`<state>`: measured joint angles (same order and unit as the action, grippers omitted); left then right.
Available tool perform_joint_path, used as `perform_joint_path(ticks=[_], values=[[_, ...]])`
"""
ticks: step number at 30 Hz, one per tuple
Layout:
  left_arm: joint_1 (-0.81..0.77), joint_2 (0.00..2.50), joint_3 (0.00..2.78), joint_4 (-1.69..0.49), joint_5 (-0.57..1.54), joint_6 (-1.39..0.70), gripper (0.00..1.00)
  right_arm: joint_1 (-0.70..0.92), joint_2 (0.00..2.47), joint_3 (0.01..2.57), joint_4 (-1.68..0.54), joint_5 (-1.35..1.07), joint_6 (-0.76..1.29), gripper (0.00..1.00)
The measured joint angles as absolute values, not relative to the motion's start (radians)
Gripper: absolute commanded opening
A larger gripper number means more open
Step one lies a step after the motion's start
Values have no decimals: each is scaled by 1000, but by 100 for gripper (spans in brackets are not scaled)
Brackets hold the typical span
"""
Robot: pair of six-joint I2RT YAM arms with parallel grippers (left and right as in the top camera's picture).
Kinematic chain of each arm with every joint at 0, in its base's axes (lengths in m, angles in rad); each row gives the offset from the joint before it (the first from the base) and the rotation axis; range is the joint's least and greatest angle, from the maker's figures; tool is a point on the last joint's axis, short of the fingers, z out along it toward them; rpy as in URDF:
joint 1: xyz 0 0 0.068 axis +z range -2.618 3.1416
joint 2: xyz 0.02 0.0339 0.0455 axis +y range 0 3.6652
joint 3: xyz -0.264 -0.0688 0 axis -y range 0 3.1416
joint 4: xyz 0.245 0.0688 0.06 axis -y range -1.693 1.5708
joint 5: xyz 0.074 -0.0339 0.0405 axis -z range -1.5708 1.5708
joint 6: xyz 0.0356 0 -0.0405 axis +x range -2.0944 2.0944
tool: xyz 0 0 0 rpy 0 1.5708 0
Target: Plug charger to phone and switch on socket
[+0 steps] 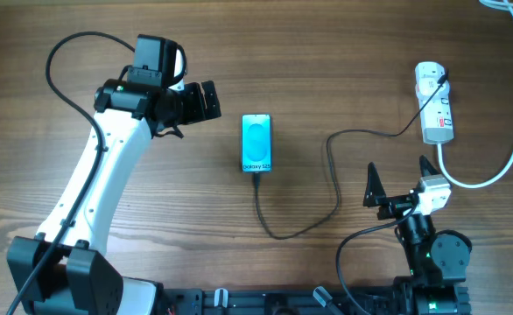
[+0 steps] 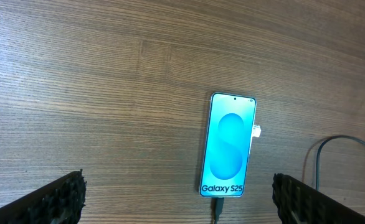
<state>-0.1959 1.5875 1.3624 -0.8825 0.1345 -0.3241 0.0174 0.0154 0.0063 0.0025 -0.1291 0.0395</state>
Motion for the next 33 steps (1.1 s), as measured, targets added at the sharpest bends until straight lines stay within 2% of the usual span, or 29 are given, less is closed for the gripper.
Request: perform_joint_path(ticks=[11, 16, 19, 24, 33], values=[[-196, 1588, 1362, -883, 54, -324, 100, 17, 15, 6, 2, -129, 39, 100], [-196, 1588, 1362, -1012, 49, -324, 100, 17, 15, 6, 3, -129, 39, 100], [-196, 1586, 1360, -1013, 49, -324, 100, 17, 15, 6, 3, -129, 39, 100], [-196, 1501, 1208, -898, 50, -324, 100, 17, 15, 6, 3, -129, 39, 100], [-196, 1138, 809, -633, 69, -324, 100, 17, 12, 6, 2, -129, 39, 100]])
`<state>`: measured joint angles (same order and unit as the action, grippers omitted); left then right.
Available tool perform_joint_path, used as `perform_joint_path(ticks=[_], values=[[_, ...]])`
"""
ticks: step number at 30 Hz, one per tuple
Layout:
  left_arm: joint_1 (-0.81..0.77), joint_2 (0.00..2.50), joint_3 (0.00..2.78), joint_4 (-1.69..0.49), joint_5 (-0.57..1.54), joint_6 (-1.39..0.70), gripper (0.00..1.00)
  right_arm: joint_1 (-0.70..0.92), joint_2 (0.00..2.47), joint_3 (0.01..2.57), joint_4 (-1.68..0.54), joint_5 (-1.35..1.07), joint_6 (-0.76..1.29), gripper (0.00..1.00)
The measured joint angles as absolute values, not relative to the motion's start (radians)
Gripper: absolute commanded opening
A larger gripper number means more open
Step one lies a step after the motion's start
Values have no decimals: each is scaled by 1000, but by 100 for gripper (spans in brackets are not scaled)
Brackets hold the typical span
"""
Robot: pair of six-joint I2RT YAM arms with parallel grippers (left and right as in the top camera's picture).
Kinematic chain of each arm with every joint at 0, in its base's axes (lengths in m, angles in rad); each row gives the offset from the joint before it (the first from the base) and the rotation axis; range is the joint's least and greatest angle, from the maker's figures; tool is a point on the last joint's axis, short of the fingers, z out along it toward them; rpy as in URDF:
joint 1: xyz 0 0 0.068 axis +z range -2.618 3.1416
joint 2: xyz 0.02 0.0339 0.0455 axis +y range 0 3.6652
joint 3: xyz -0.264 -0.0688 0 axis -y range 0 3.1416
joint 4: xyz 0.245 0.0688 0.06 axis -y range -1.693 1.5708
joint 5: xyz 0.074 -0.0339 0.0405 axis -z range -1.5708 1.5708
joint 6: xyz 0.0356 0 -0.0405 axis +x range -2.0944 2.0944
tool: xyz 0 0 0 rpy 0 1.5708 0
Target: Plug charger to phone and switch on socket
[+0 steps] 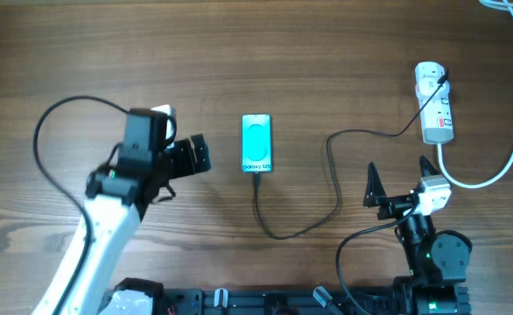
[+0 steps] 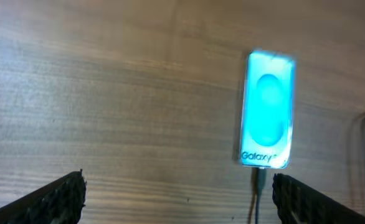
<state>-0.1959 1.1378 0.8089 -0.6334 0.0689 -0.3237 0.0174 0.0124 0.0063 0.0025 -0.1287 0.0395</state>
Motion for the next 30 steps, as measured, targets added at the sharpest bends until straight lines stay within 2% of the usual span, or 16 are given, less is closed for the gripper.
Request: perform_joint_path(ticks=[7, 17, 19, 21, 26, 30], values=[[-196, 819, 624, -589, 102, -207, 100, 17, 13, 6, 3, -129, 39, 100], [-195, 393, 379, -512, 104, -176, 100, 17, 13, 6, 1, -128, 39, 100], [-195, 305, 305, -453, 106, -176, 100, 17, 13, 6, 1, -128, 39, 100], [-195, 217, 212, -282, 107, -176, 100, 17, 13, 6, 0, -128, 39, 100], [-194, 91, 48, -29, 112, -176, 100, 17, 13, 6, 0, -126, 39, 100], [-159, 36, 15, 1, 113, -176, 100, 17, 13, 6, 1, -126, 39, 100]])
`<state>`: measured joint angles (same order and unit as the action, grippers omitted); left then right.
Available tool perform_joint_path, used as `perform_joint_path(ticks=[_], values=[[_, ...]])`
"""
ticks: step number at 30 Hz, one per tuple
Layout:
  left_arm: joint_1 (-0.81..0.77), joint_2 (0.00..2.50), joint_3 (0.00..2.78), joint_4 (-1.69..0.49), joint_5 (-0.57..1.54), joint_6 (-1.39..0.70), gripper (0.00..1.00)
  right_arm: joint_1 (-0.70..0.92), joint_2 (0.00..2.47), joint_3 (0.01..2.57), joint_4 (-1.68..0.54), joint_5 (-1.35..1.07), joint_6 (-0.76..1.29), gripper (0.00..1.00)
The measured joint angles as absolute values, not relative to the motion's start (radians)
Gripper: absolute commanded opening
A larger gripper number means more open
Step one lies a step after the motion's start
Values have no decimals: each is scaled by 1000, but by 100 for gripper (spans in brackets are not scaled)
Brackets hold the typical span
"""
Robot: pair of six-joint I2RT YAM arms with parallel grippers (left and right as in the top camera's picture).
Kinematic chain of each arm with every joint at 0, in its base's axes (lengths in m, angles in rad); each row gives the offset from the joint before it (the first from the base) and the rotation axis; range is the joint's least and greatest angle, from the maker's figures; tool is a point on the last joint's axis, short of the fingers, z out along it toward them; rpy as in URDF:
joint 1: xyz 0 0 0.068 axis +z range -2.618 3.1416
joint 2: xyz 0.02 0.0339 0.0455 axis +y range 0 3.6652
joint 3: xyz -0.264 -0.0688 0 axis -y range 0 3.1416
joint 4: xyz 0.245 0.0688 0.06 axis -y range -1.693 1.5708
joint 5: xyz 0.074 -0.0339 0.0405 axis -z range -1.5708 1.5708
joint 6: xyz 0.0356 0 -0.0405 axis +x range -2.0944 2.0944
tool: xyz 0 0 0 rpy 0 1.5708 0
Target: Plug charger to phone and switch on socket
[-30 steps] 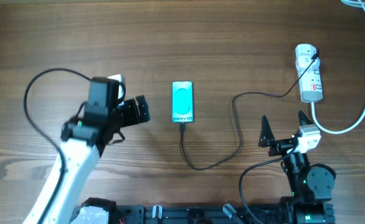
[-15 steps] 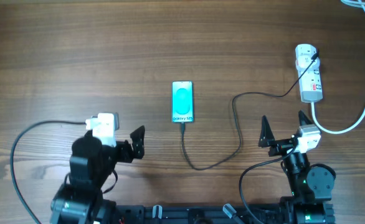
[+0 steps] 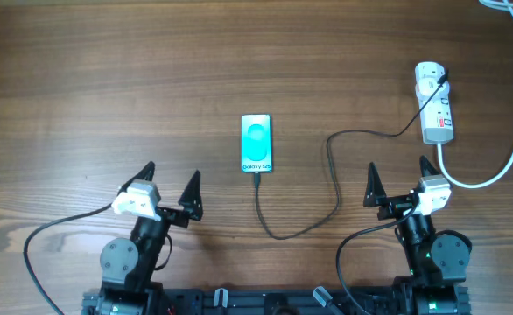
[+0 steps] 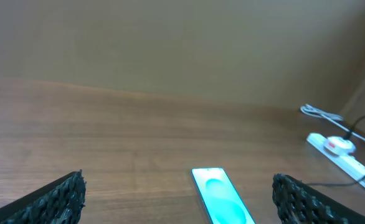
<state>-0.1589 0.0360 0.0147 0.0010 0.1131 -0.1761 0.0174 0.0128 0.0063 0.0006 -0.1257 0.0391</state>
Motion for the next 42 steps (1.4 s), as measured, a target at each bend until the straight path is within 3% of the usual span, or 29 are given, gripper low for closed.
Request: perform_joint_path(ticks=[9, 13, 18, 42], values=[[-128, 14, 12, -72, 31, -173, 100, 17, 13, 6, 0, -126, 39, 100], [-84, 14, 12, -74, 30, -4, 100, 17, 13, 6, 0, -126, 39, 100], [-39, 14, 12, -75, 27, 49, 100, 17, 13, 6, 0, -126, 39, 100], [-39, 14, 12, -75, 23, -21, 100, 17, 13, 6, 0, -126, 39, 100]])
